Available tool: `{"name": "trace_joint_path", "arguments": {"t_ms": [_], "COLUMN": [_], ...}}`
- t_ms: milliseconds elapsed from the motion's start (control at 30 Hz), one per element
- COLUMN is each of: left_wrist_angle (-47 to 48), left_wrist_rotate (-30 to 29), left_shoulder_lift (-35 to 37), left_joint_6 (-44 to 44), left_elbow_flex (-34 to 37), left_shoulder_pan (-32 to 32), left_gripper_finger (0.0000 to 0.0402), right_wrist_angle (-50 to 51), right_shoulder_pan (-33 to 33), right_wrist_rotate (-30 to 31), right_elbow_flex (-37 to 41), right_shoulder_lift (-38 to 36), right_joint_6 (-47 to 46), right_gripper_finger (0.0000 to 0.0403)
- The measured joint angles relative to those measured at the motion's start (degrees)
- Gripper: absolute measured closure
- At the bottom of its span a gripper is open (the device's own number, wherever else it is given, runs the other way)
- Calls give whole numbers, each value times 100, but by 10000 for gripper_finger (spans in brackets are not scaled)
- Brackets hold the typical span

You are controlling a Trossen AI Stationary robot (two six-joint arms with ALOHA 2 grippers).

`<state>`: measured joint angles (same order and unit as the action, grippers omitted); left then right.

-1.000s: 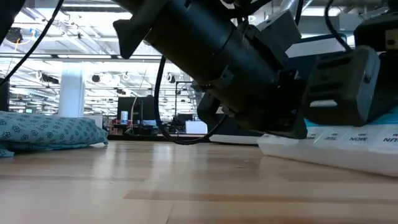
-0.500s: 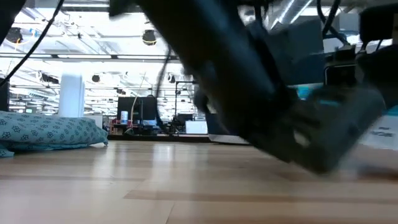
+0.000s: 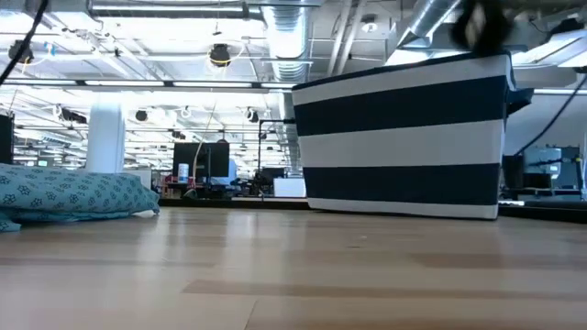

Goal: Pick & place medical supplies in basket/bin
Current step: Put the medicine organizer into the blue organizer bin

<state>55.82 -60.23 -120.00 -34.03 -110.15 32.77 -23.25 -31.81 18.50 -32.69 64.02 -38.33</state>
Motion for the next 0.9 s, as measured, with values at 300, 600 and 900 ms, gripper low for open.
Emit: {"name": "trace_joint_path", "arguments": {"t_ms": [300, 600, 900], "left_wrist_angle": [494, 653, 670], "left_wrist_rotate": [-875, -1588, -1572], "left_shoulder_lift": [1106, 2044, 2369], "left_joint_6": [162, 816, 1295], "left_elbow_flex": [-9, -11, -11], "left_shoulder_pan": [134, -273, -649], "left_gripper_finger": [401, 401, 401], "right_wrist_angle": [5250, 7612, 7246], "right_shoulder_pan": [481, 3474, 6162], "right_wrist_rotate": [3673, 3287, 936], "right_elbow_flex": [-3855, -4364, -2467], "right_shoulder_lift": [-947, -961, -220], "right_joint_6": [3146, 2742, 3323], "right_gripper_finger": [272, 270, 267]}}
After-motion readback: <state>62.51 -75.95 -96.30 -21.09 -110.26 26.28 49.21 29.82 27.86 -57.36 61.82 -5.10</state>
